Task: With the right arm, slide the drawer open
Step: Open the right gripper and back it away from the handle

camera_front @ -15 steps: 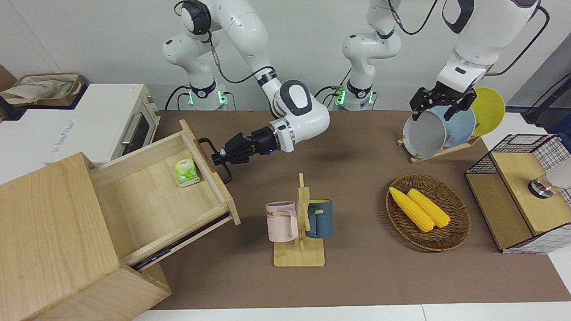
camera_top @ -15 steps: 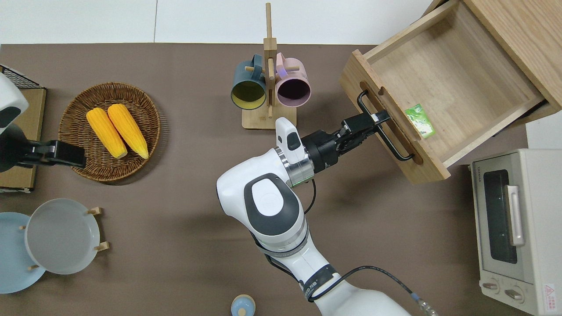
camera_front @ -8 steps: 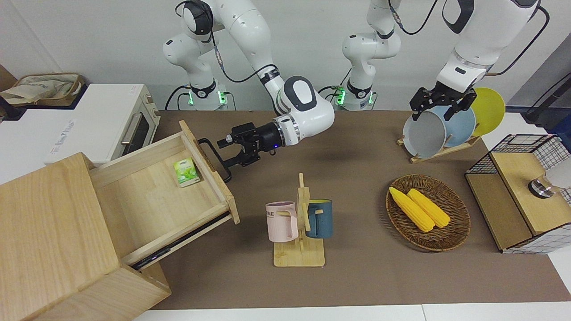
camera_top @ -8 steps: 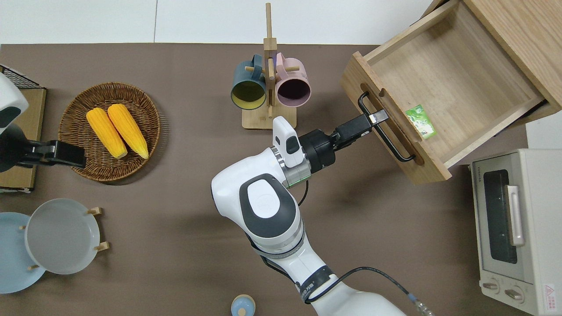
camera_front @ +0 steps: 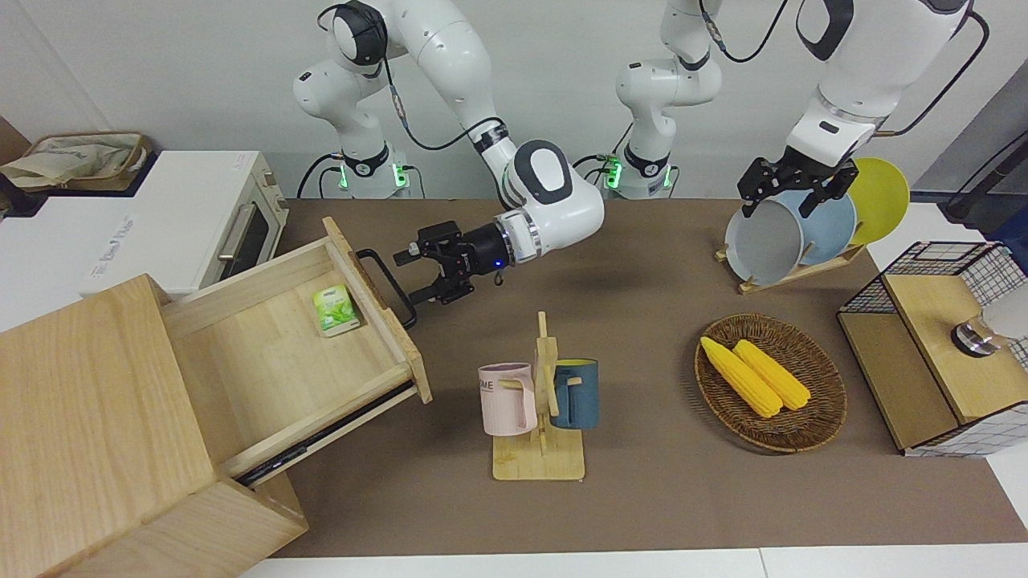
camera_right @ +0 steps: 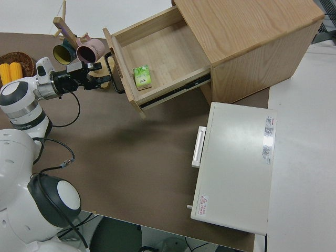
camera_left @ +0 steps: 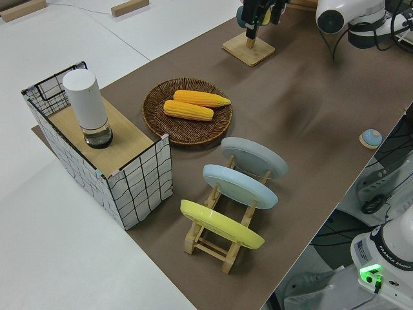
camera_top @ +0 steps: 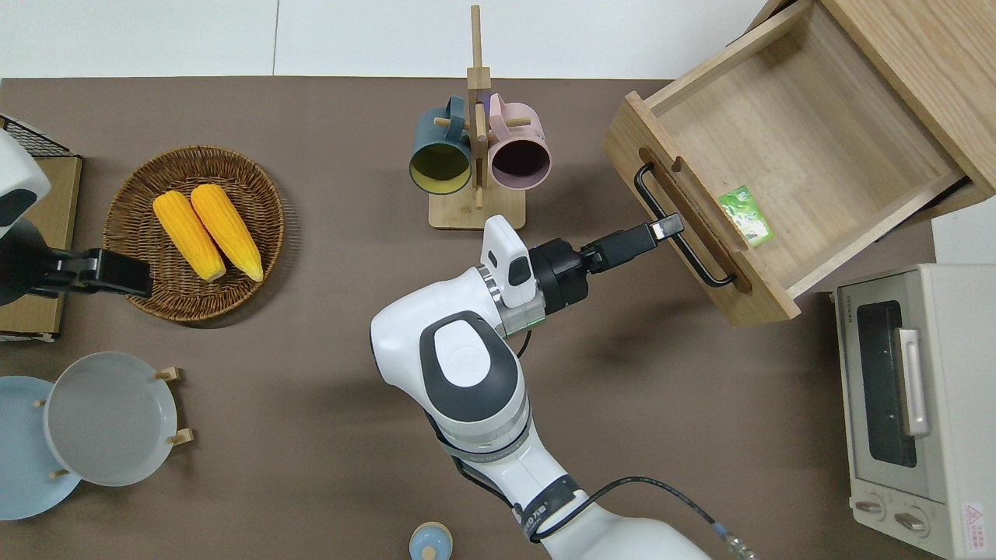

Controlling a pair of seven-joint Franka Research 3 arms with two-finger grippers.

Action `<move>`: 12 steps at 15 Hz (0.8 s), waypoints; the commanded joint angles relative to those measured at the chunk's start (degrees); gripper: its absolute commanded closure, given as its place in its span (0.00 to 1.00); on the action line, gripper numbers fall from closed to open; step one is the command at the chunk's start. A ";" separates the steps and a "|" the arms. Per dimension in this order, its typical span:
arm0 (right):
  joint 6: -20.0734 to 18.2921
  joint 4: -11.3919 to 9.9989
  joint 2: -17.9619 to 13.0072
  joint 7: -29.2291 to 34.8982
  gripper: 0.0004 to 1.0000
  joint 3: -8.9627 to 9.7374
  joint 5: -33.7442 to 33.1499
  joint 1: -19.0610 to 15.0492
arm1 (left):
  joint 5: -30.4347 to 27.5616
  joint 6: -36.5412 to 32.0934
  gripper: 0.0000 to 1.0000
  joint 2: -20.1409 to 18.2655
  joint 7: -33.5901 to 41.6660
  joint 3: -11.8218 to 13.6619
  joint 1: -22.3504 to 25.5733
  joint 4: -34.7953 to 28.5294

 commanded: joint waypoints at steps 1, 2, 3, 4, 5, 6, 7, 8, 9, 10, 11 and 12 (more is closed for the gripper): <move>-1.18 5.02 0.74 0.95 0.02 0.44 5.04 0.65 | 0.98 -1.13 0.01 0.65 0.56 -0.40 0.31 1.40; -1.18 6.24 0.74 0.78 0.02 0.61 6.62 0.74 | 0.98 -1.13 0.01 0.74 0.56 -0.40 0.31 1.40; -1.18 7.74 0.65 0.60 0.02 1.22 8.81 0.74 | 0.98 -1.13 0.01 0.65 0.56 -0.40 0.31 1.49; -1.09 8.80 0.48 0.60 0.02 1.67 10.92 0.74 | 0.98 -1.13 0.01 0.65 0.56 -0.40 0.31 1.49; -0.92 9.94 0.39 0.60 0.02 1.76 12.86 0.83 | 0.98 -1.13 0.01 0.65 0.56 -0.40 0.31 1.49; -0.83 10.91 0.22 0.51 0.02 1.93 15.31 0.74 | 0.98 -1.13 0.01 0.65 0.56 -0.40 0.31 1.49; -0.48 11.87 0.04 0.60 0.02 1.85 17.86 0.74 | 0.98 -1.13 0.01 0.65 0.56 -0.40 0.31 1.49; -0.30 13.01 -0.05 0.60 0.02 1.67 19.97 0.65 | 0.98 -1.13 0.01 0.65 0.56 -0.40 0.31 1.49; -0.21 14.42 -0.22 0.60 0.02 1.58 22.35 0.39 | 0.98 -1.13 0.01 0.65 0.56 -0.40 0.31 1.40; 0.31 15.47 -1.10 0.43 0.02 1.58 25.07 -0.22 | 0.98 -1.13 0.01 0.65 0.56 -0.40 0.31 1.49; 1.71 15.92 -2.93 0.60 0.02 1.23 28.92 -0.66 | 0.98 -1.13 0.01 0.65 0.56 -0.40 0.31 1.49; 2.15 15.92 -4.08 0.34 0.02 1.23 30.96 -1.53 | 0.98 -1.13 0.01 0.65 0.56 -0.40 0.31 1.40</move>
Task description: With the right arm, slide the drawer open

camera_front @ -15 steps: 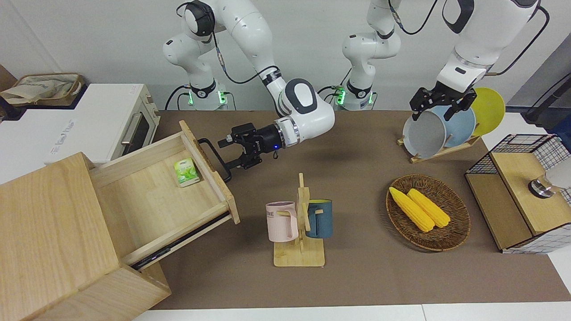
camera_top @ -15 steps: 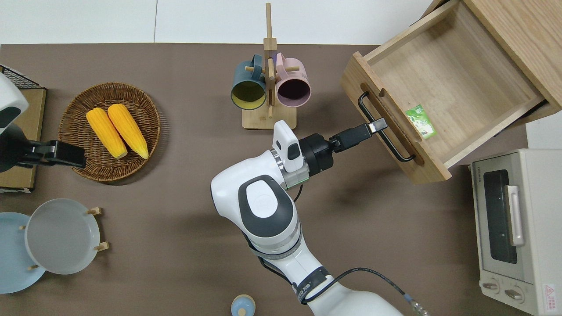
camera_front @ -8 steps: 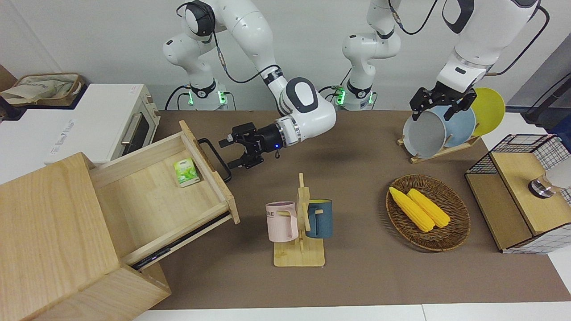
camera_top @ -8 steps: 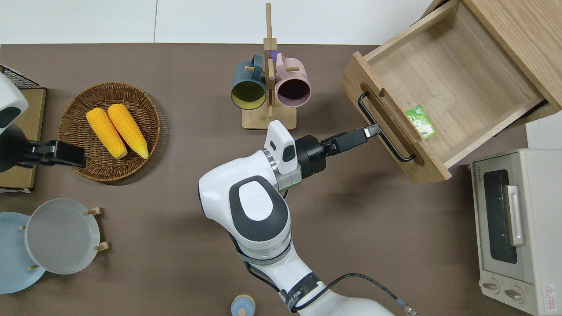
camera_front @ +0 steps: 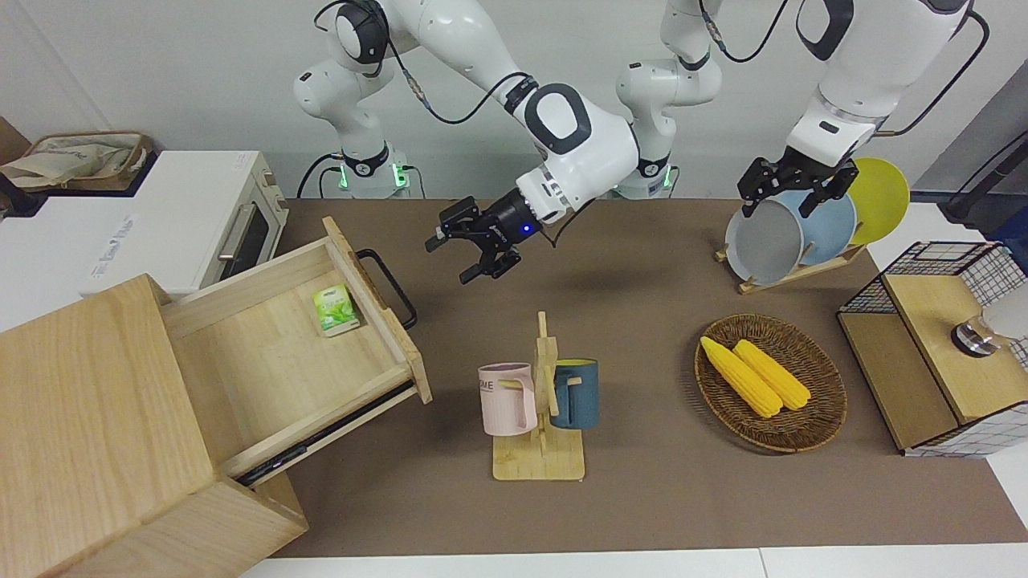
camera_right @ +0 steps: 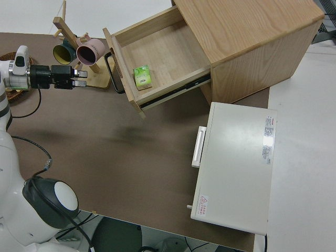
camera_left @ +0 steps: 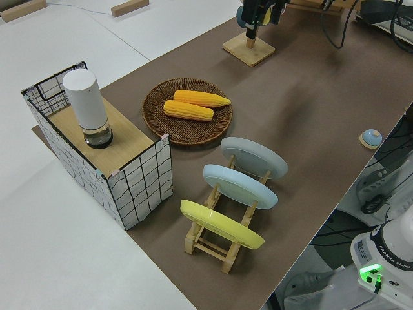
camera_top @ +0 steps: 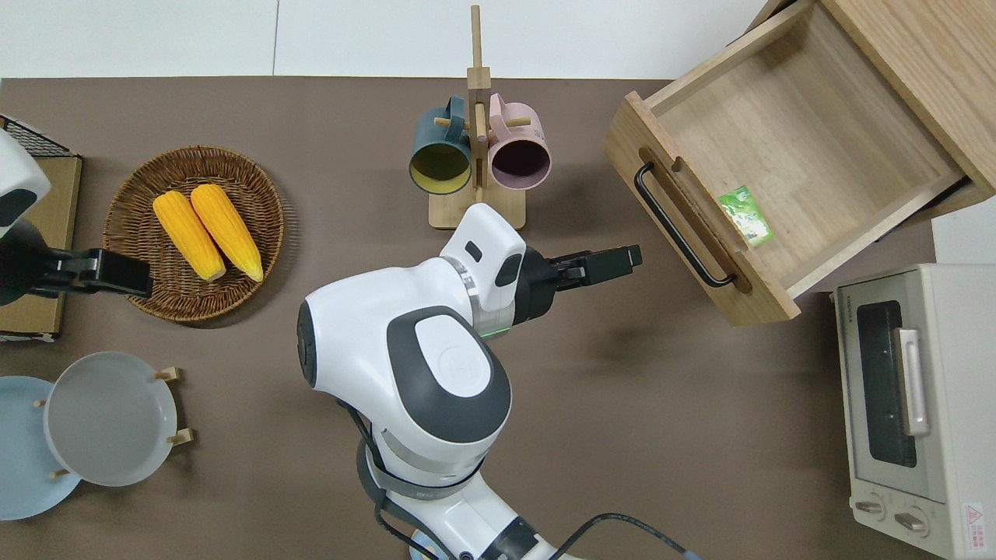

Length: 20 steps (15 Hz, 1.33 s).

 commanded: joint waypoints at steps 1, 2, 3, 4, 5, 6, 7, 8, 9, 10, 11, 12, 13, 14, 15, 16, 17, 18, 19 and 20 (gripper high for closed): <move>2.81 1.41 -4.95 0.14 0.02 0.01 10.21 -3.34 | 0.98 -1.13 0.01 0.65 0.56 -0.40 0.31 1.49; 3.61 1.41 -6.36 0.05 0.02 0.01 12.68 -4.49 | 0.98 -1.13 0.01 0.65 0.56 -0.40 0.31 1.49; 3.88 1.41 -7.59 -0.04 0.02 0.10 14.62 -5.63 | 0.98 -1.13 0.01 0.65 0.56 -0.40 0.31 1.40; 4.05 1.41 -8.74 -0.47 0.02 0.27 16.21 -6.68 | 0.98 -1.13 0.01 0.65 0.56 -0.40 0.31 1.40; 4.49 1.41 -9.96 -1.17 0.02 0.36 17.70 -7.56 | 0.98 -1.13 0.01 0.65 0.56 -0.40 0.31 1.40; 4.58 1.41 -11.20 -1.88 0.02 0.45 19.28 -8.53 | 0.98 -1.13 0.01 0.65 0.56 -0.40 0.31 1.49; 4.58 1.41 -12.16 -3.10 0.02 0.45 20.86 -9.58 | 0.98 -1.13 0.01 0.74 0.56 -0.40 0.31 1.40; 4.58 1.41 -13.22 -4.51 0.02 0.62 21.92 -10.64 | 0.98 -1.13 0.01 0.65 0.56 -0.40 0.31 1.40; 4.58 1.41 -14.36 -5.74 0.02 0.63 22.98 -11.69 | 0.98 -1.13 0.01 0.65 0.56 -0.40 0.31 1.49; 4.58 1.41 -15.76 -6.45 0.02 0.63 25.08 -13.01 | 0.98 -1.13 0.01 0.65 0.56 -0.40 0.31 1.40; 4.58 1.41 -16.74 -6.80 0.02 0.63 27.01 -14.41 | 0.98 -1.13 0.01 0.65 0.56 -0.40 0.31 1.49; 4.67 1.41 -18.14 -7.42 0.02 0.71 29.55 -16.60 | 0.98 -1.13 0.01 0.65 0.56 -0.40 0.31 1.49; 4.58 1.41 -19.02 -8.47 0.02 1.15 30.71 -17.93 | 0.98 -1.13 0.01 0.65 0.56 -0.40 0.31 1.49; 4.58 1.32 -20.34 -10.48 0.02 2.02 31.94 -20.90 | 0.98 -1.13 0.00 0.65 0.56 -0.40 0.31 1.49; 4.58 1.32 -20.87 -12.06 0.02 2.99 33.78 -23.46 | 0.98 -1.13 0.01 0.65 0.56 -0.40 0.31 1.40; 4.58 1.32 -21.40 -13.65 0.02 3.69 35.63 -26.09 | 0.98 -1.13 0.01 0.65 0.56 -0.40 0.31 1.49; 4.58 1.23 -22.01 -15.14 0.02 4.48 36.95 -28.55 | 0.98 -1.13 0.01 0.65 0.56 -0.40 0.31 1.40; 4.50 0.97 -22.45 -17.24 0.02 5.10 39.14 -31.80 | 0.98 -1.13 0.01 0.65 0.56 -0.40 0.31 1.40; 4.58 0.79 -22.89 -18.57 0.02 5.11 40.73 -33.57 | 0.98 -1.13 0.01 0.65 0.56 -0.40 0.31 1.40; 4.50 0.44 -22.98 -21.02 0.02 5.11 43.70 -36.11 | 0.98 -1.13 0.01 0.65 0.56 -0.40 0.31 1.40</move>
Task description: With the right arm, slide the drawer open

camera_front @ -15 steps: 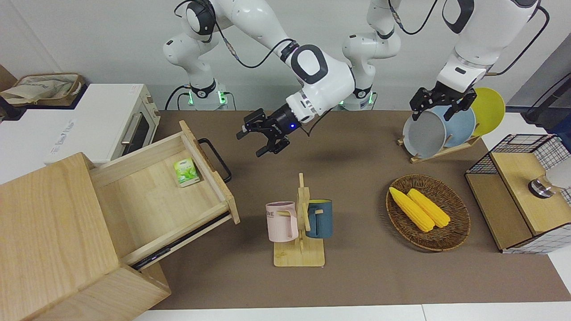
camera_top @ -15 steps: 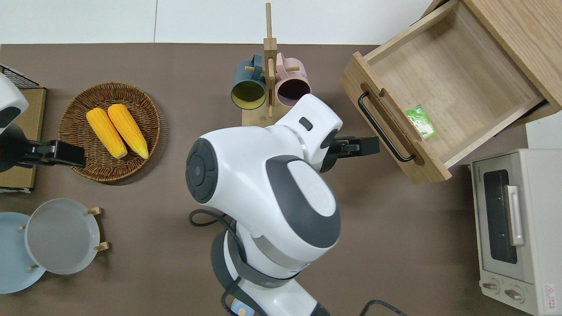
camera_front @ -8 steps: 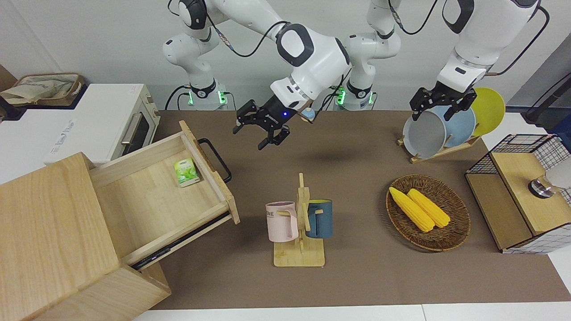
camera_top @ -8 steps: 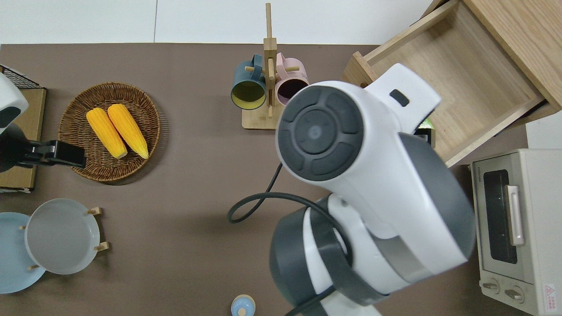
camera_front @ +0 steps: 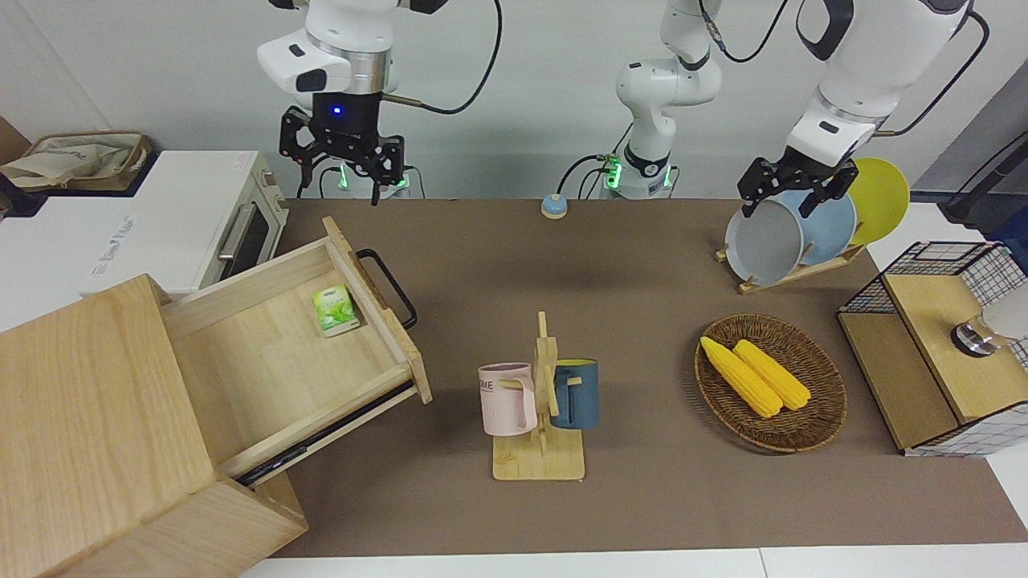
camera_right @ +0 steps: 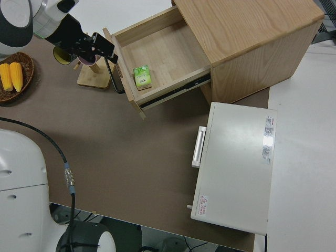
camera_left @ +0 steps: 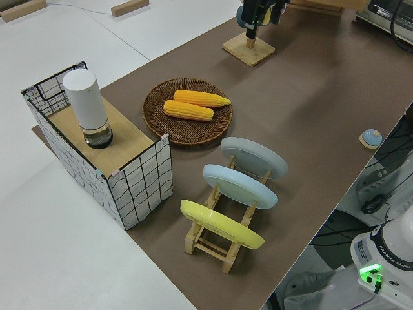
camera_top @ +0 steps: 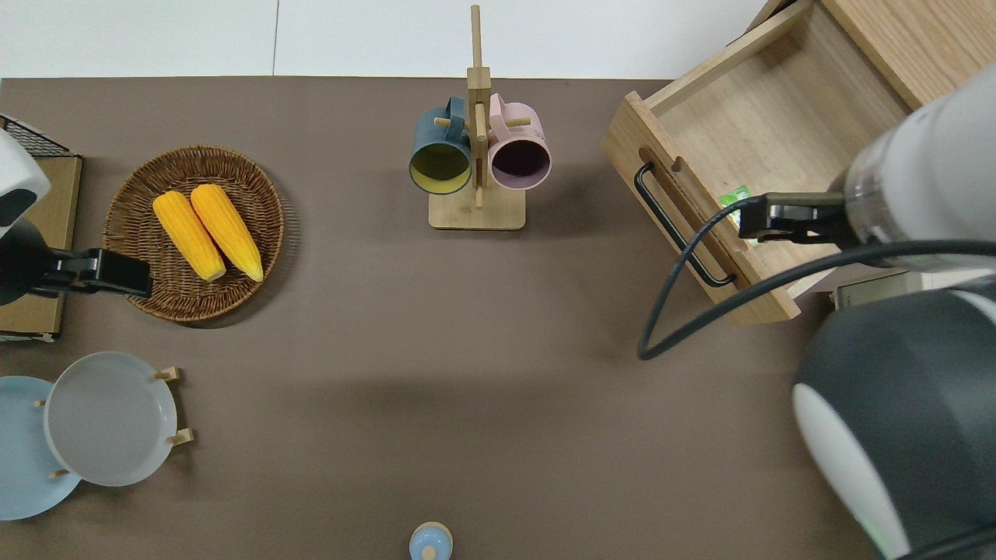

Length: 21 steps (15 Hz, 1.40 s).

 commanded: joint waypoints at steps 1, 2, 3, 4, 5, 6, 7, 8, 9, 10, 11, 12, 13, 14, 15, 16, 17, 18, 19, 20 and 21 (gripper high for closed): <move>1.25 -2.62 -1.58 -6.75 0.02 1.55 8.21 -8.03 | 0.98 -1.13 0.01 0.65 0.56 -0.40 0.31 1.49; 1.51 -3.15 -1.49 -9.03 0.02 1.55 10.41 -9.96 | 0.98 -1.13 0.01 0.65 0.56 -0.40 0.31 1.49; 2.82 -3.94 -1.49 -11.40 0.02 1.47 11.74 -11.20 | 0.98 -1.13 0.01 0.65 0.56 -0.40 0.31 1.40; 4.14 -4.73 -1.49 -13.86 0.02 1.55 12.01 -12.51 | 0.98 -1.13 0.01 0.65 0.56 -0.40 0.31 1.49; 5.54 -6.13 -1.40 -14.93 0.02 1.55 12.19 -12.96 | 0.98 -1.13 0.01 0.65 0.56 -0.40 0.31 1.40; 7.12 -6.93 -1.40 -15.03 0.01 1.55 12.27 -12.97 | 0.98 -1.13 0.01 0.65 0.56 -0.40 0.31 1.49; 9.14 -8.24 -1.32 -15.38 0.01 1.55 13.84 -13.40 | 0.98 -1.13 0.01 0.65 0.56 -0.40 0.31 1.49; 10.55 -8.95 -1.23 -15.90 0.01 1.55 15.34 -14.45 | 0.98 -1.13 0.01 0.65 0.56 -0.40 0.31 1.49; 11.44 -9.48 -1.05 -15.99 0.01 1.55 16.14 -14.90 | 0.98 -1.13 0.01 0.65 0.56 -0.40 0.31 1.49; 11.97 -9.57 -0.62 -15.73 0.02 1.47 16.49 -14.81 | 0.98 -1.13 0.01 0.65 0.56 -0.40 0.31 1.49; 11.89 -9.57 -0.26 -15.73 0.02 1.47 16.23 -14.90 | 0.98 -1.13 0.01 0.65 0.56 -0.40 0.31 1.49; 11.89 -9.57 -0.09 -15.73 0.01 1.47 16.14 -14.99 | 0.98 -1.13 0.01 0.65 0.47 -0.40 0.31 1.40; 11.89 -9.57 0.18 -15.56 0.02 1.47 15.27 -14.64 | 0.98 -1.13 0.01 0.65 0.56 -0.40 0.31 1.49; 11.89 -9.57 0.18 -15.47 0.01 1.47 15.18 -14.55 | 0.98 -1.13 0.01 0.65 0.56 -0.40 0.31 1.49; 11.89 -9.57 0.27 -15.38 0.01 1.47 14.92 -14.46 | 0.98 -1.13 0.01 0.65 0.56 -0.40 0.31 1.49; 11.89 -9.57 0.53 -15.38 0.01 1.47 15.00 -14.46 | 0.98 -1.13 0.01 0.65 0.56 -0.40 0.31 1.49; 11.89 -9.57 0.62 -15.29 0.01 1.47 15.09 -14.46 | 0.98 -1.13 0.01 0.65 0.56 -0.40 0.31 1.49; 11.71 -9.57 0.53 -15.12 0.01 1.47 15.00 -14.20 | 0.98 -1.13 0.01 0.65 0.56 -0.40 0.31 1.49; 11.54 -9.57 0.53 -15.12 0.01 1.47 14.83 -14.46 | 0.98 -1.13 0.01 0.65 0.56 -0.40 0.31 1.40; 11.45 -9.57 0.53 -15.12 0.01 1.38 14.82 -14.46 | 0.98 -1.13 0.01 0.65 0.56 -0.40 0.31 1.40; 11.27 -9.57 0.53 -15.38 0.01 1.38 14.39 -14.55 | 0.98 -1.13 0.01 0.65 0.56 -0.40 0.31 1.40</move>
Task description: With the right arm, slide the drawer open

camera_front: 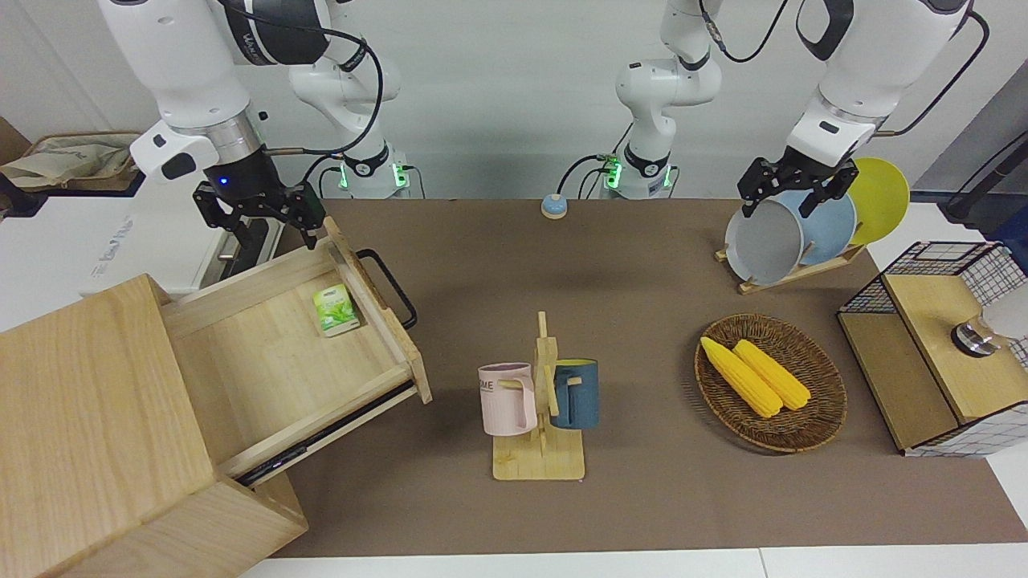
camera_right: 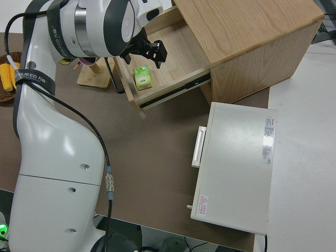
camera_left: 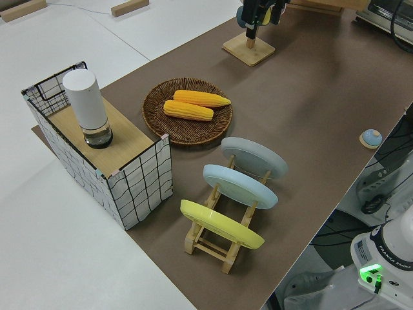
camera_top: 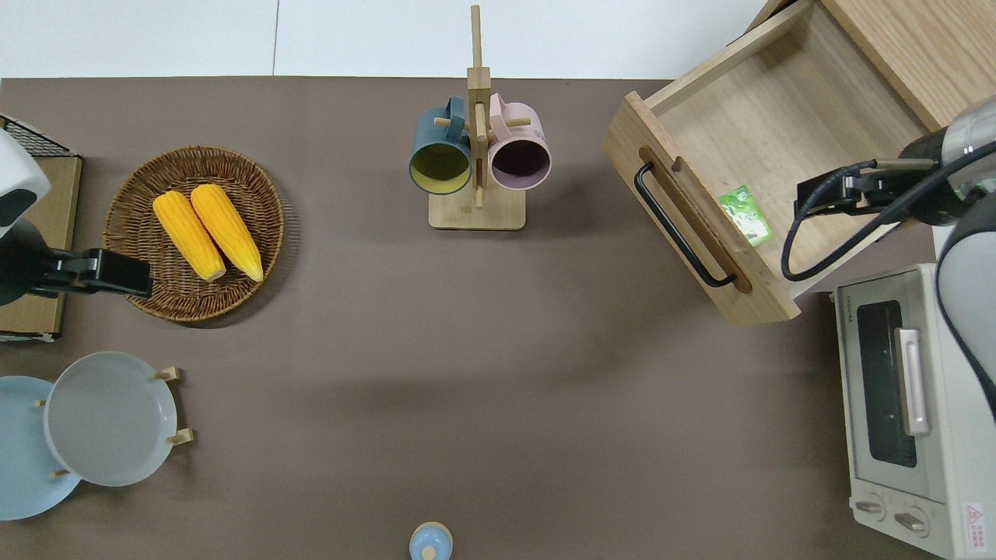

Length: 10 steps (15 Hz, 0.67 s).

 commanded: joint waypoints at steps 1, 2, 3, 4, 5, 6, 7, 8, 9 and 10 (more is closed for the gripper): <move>0.45 -0.73 -0.16 -1.36 0.01 0.66 -0.70 -1.04 | 0.98 -1.13 0.01 0.65 0.56 -0.40 0.31 1.40; 0.45 -0.73 -0.16 -1.54 0.01 0.66 -1.75 -0.78 | 0.98 -1.13 0.01 0.65 0.56 -0.40 0.31 1.40; 0.37 -0.73 -0.07 -2.06 0.01 0.66 -2.28 -0.69 | 0.98 -1.13 0.01 0.65 0.56 -0.40 0.31 1.40; 0.36 -0.73 0.28 -3.81 0.01 0.75 -3.25 -0.61 | 0.98 -1.13 0.01 0.65 0.56 -0.40 0.31 1.49; 0.28 -0.73 0.37 -5.13 0.01 0.75 -3.34 -0.52 | 0.98 -1.13 0.01 0.65 0.56 -0.40 0.31 1.40; 0.28 -0.73 0.55 -5.84 0.01 0.75 -3.34 -0.43 | 0.98 -1.13 0.01 0.65 0.56 -0.40 0.31 1.40; 0.28 -0.73 0.55 -6.28 0.01 0.84 -2.82 -0.43 | 0.98 -1.13 0.01 0.74 0.56 -0.40 0.31 1.40; -0.25 -0.73 0.98 -6.46 0.01 1.01 -2.90 -0.34 | 0.98 -1.13 0.01 0.65 0.56 -0.40 0.31 1.40; -0.42 -0.73 1.07 -6.38 0.01 1.10 -2.90 -0.34 | 0.98 -1.13 0.01 0.65 0.56 -0.40 0.31 1.49; -0.51 -0.73 1.07 -6.38 0.01 1.10 -2.90 -0.34 | 0.98 -1.13 0.01 0.65 0.56 -0.40 0.31 1.49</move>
